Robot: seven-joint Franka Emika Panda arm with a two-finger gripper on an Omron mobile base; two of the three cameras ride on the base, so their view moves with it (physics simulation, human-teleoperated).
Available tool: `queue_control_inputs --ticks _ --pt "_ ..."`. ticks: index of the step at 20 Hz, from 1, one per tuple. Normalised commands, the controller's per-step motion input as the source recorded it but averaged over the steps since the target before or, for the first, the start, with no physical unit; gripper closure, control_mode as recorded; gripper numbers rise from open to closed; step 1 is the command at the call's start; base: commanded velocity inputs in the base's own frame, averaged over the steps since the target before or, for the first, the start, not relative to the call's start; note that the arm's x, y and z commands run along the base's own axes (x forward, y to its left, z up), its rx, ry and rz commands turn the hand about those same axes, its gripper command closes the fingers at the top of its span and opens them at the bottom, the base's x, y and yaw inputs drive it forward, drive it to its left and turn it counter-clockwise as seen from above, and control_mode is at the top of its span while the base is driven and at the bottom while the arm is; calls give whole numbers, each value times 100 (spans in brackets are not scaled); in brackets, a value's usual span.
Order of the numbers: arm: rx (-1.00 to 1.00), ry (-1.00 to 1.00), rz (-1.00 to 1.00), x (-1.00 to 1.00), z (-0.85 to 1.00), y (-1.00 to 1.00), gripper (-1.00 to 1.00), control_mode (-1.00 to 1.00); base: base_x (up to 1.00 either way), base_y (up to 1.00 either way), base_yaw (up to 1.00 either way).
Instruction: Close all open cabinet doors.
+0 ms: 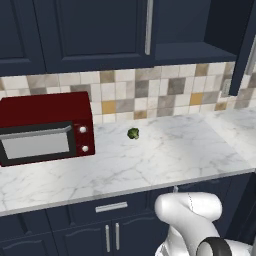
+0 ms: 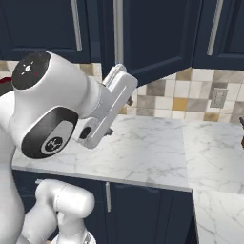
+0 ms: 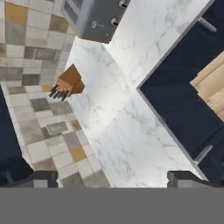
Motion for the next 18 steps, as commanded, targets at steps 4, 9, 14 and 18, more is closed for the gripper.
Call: queue_control_inputs --ticks 4,9,14,18 --pt "10 -9 34 37 1 -27 -100 -100 0 0 0" --pt "6 -21 34 39 1 -10 -100 -100 0 0 0" --pt "1 -27 34 45 3 -1 -100 -100 0 0 0" --pt "0 -27 29 52 3 0 -100 -100 0 0 0"
